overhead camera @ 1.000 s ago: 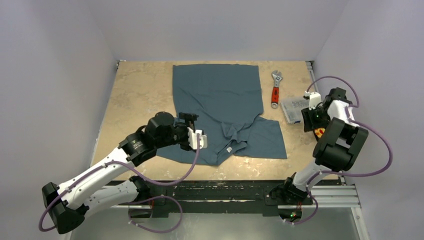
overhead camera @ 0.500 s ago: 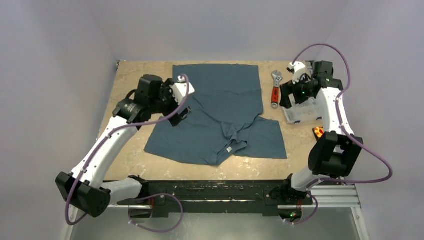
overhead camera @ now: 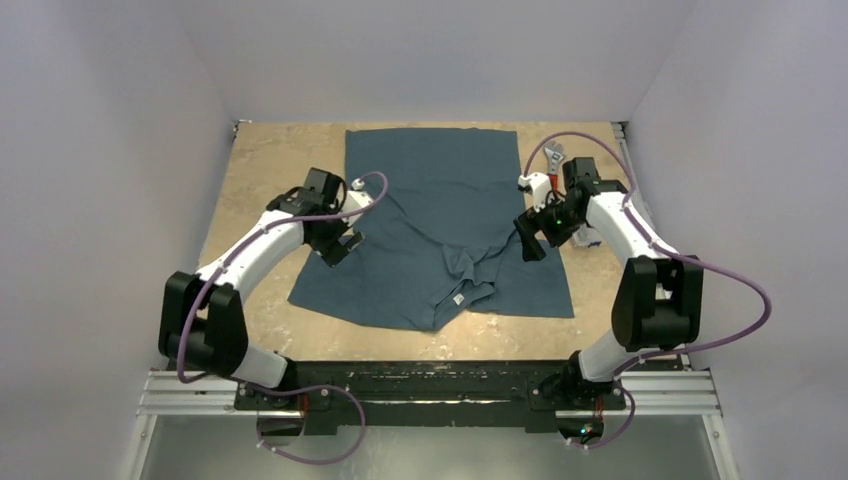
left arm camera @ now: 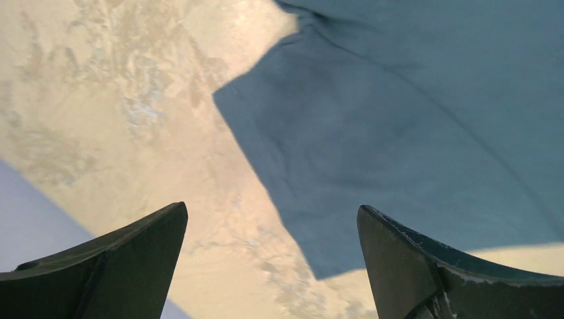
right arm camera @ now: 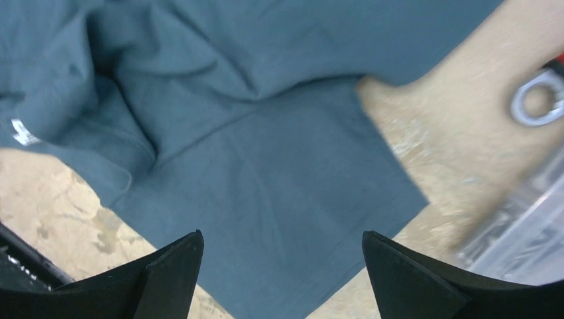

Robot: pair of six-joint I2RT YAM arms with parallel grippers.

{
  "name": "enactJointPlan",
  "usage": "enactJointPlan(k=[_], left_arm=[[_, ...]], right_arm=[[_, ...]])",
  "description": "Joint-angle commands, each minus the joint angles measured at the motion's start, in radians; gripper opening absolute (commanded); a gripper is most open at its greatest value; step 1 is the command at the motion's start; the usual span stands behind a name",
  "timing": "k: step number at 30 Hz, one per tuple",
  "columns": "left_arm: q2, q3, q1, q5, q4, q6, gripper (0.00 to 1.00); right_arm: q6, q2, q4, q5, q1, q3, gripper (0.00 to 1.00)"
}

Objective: Remove the brooch from the garment

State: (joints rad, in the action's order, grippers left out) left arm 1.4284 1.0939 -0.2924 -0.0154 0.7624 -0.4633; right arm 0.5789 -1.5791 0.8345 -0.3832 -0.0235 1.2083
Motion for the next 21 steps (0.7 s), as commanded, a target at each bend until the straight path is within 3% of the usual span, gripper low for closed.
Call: enactJointPlan(k=[1,5,10,21], left_arm=[[0.089,-0.055,-0.056,-0.347,-0.259,-0.136,1.00],[0.177,-0.061,-0.079,-0.410,-0.342,-0.169,1.00],[0.225,-0.086,-0.091,-0.384,-0.329,-0.203,1.00],[0.154,-0.405,-0.090,-0.389,-0.453,-0.343,1.00]], right_arm=[[0.020,0.017,-0.046,0.052,-0.032,-0.067,0.92],[-0.002,-0.016,-0.090,0.076,-0.072,-0.116,0.91],[0.008,-0.080,-0.125,0.119,-0.090,-0.140,0.90],[0.114,-0.137,-0.166,0.223,-0.087,-0.249,0.90]])
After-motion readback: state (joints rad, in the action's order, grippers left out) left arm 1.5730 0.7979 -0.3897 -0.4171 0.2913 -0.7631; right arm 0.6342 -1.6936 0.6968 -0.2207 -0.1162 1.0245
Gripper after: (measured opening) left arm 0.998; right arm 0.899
